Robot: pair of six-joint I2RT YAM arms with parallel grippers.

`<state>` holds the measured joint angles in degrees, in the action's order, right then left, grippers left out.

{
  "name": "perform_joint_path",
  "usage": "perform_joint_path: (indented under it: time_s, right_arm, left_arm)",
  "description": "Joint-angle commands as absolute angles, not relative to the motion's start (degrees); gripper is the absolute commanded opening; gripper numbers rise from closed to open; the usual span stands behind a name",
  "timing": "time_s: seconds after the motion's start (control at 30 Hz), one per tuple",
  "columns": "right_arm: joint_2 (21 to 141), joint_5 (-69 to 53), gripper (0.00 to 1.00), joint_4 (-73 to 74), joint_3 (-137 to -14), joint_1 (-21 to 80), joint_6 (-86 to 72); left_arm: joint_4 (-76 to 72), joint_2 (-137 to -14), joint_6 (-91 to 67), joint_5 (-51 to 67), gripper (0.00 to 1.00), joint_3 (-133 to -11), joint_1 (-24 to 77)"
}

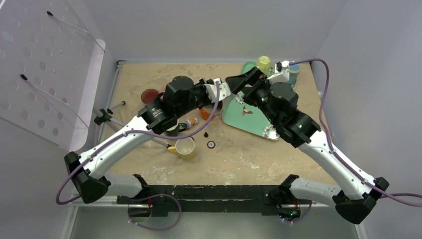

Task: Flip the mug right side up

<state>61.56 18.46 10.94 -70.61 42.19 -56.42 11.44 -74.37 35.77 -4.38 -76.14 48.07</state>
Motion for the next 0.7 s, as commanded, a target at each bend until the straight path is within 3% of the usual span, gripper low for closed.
perform_joint_path:
  time_s: [0.0,0.13,0.27,0.67]
  right_arm:
    - [56.71,21.23,0.98,20.26,-74.97,37.95,-39.39]
    - [56.72,24.95,0.98,31.46,-75.83,34.65,-35.83]
    - [56.02,23.4,0.98,32.13,-72.3,32.21,-33.28]
    - [57.18,22.43,0.98,29.43,-64.93,31.05,-33.5]
  left_arm:
    - [35.76,-75.03,22.64,-0.64,0.0,-83.6,47.81]
    - [46.4,-76.18,17.82,6.15,0.0,-83.98,47.94]
    - [53.25,-77.49,15.41,9.37,0.0,-82.58,48.69]
    - [52.97,-84.93,16.59,16.46,0.0,-75.67,52.14]
